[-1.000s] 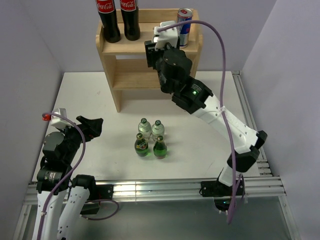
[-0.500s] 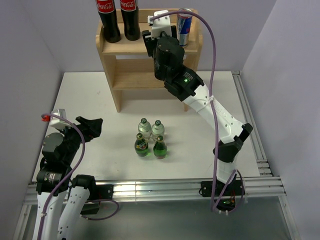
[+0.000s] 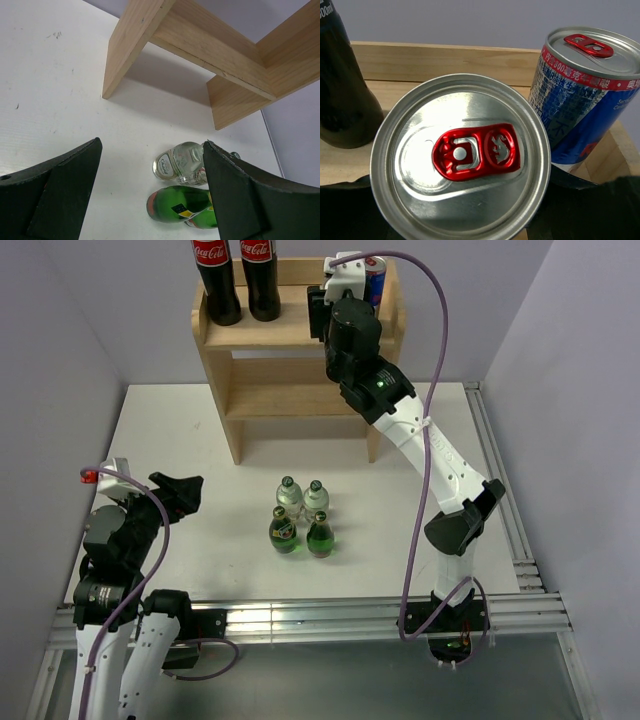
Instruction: Place and organize the beverage onto the shelf
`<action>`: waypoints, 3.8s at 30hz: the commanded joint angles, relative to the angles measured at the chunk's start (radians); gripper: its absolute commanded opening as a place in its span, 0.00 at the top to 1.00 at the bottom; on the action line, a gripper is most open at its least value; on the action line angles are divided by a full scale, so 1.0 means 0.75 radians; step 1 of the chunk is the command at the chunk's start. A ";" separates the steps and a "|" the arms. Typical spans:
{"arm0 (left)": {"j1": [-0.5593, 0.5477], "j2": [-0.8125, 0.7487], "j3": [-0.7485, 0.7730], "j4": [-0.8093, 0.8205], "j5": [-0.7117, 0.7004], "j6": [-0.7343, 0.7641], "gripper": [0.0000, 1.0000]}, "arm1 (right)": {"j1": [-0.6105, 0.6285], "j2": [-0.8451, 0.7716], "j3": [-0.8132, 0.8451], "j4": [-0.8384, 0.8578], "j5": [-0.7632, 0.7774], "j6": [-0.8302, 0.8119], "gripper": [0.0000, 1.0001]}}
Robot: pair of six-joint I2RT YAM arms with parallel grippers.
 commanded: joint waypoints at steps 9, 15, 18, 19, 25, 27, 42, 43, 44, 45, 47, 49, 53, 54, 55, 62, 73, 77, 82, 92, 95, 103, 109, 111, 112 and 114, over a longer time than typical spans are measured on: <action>0.052 -0.002 -0.003 0.064 0.056 0.028 0.11 | -0.019 0.014 -0.008 0.030 -0.017 0.073 0.77; 0.054 -0.004 -0.005 0.064 0.058 0.028 0.11 | -0.019 0.006 -0.026 0.036 0.005 0.075 0.31; 0.056 -0.004 -0.007 0.064 0.056 0.028 0.11 | -0.017 0.008 -0.026 0.040 0.018 0.069 0.23; 0.056 -0.006 -0.005 0.064 0.058 0.028 0.11 | -0.017 0.006 -0.028 0.044 0.022 0.065 0.22; 0.058 -0.004 -0.005 0.066 0.062 0.028 0.11 | -0.019 0.002 -0.036 0.047 0.030 0.063 0.21; 0.058 -0.006 -0.005 0.066 0.062 0.028 0.11 | -0.019 0.004 -0.040 0.049 0.034 0.063 0.21; 0.058 -0.008 -0.007 0.066 0.062 0.028 0.11 | -0.038 0.059 -0.024 0.134 0.100 0.024 0.25; 0.058 -0.008 -0.007 0.066 0.062 0.028 0.11 | -0.038 0.061 -0.022 0.141 0.100 0.022 0.25; 0.058 -0.010 -0.005 0.066 0.062 0.028 0.11 | -0.040 0.061 -0.026 0.145 0.102 0.022 0.25; 0.060 -0.008 -0.007 0.066 0.062 0.028 0.11 | -0.040 0.063 -0.024 0.147 0.102 0.020 0.25; 0.060 -0.010 -0.007 0.066 0.062 0.028 0.11 | -0.040 0.067 -0.024 0.155 0.104 0.014 0.25; 0.062 -0.010 -0.005 0.066 0.062 0.028 0.12 | -0.042 0.071 -0.020 0.165 0.108 0.006 0.25; 0.063 -0.012 -0.007 0.066 0.062 0.028 0.12 | -0.052 0.073 -0.026 0.175 0.112 0.010 0.33; 0.065 -0.014 -0.007 0.066 0.060 0.028 0.12 | -0.056 0.073 -0.024 0.173 0.106 0.014 0.36; 0.065 -0.015 -0.007 0.066 0.062 0.028 0.11 | -0.058 0.075 -0.022 0.169 0.104 0.020 0.41; 0.069 -0.015 -0.007 0.068 0.064 0.028 0.12 | -0.072 0.084 -0.022 0.163 0.089 0.043 0.56; 0.079 -0.010 -0.009 0.070 0.072 0.026 0.12 | -0.070 0.045 0.029 0.075 0.016 0.110 0.81; 0.081 -0.010 -0.009 0.068 0.072 0.026 0.12 | -0.068 0.024 0.035 0.040 -0.013 0.134 0.86; 0.081 -0.012 -0.009 0.070 0.072 0.026 0.12 | -0.058 0.012 0.023 0.026 -0.019 0.143 0.89; 0.083 -0.010 -0.009 0.072 0.076 0.026 0.12 | -0.050 0.051 0.027 0.022 -0.009 0.141 0.62; 0.083 -0.010 -0.009 0.070 0.078 0.026 0.12 | -0.050 0.059 0.003 0.036 0.003 0.139 0.48; 0.089 -0.006 -0.009 0.074 0.085 0.028 0.12 | -0.052 0.090 0.003 0.053 0.014 0.126 0.29; 0.091 -0.012 -0.011 0.074 0.089 0.028 0.12 | -0.052 0.108 0.003 0.069 0.034 0.108 0.25; 0.093 -0.010 -0.013 0.074 0.089 0.028 0.12 | -0.050 0.110 -0.004 0.073 0.036 0.110 0.25; 0.093 -0.012 -0.011 0.074 0.089 0.028 0.12 | -0.050 0.108 -0.006 0.075 0.036 0.112 0.25; 0.097 -0.012 -0.011 0.074 0.091 0.028 0.12 | -0.052 0.108 -0.012 0.073 0.038 0.116 0.25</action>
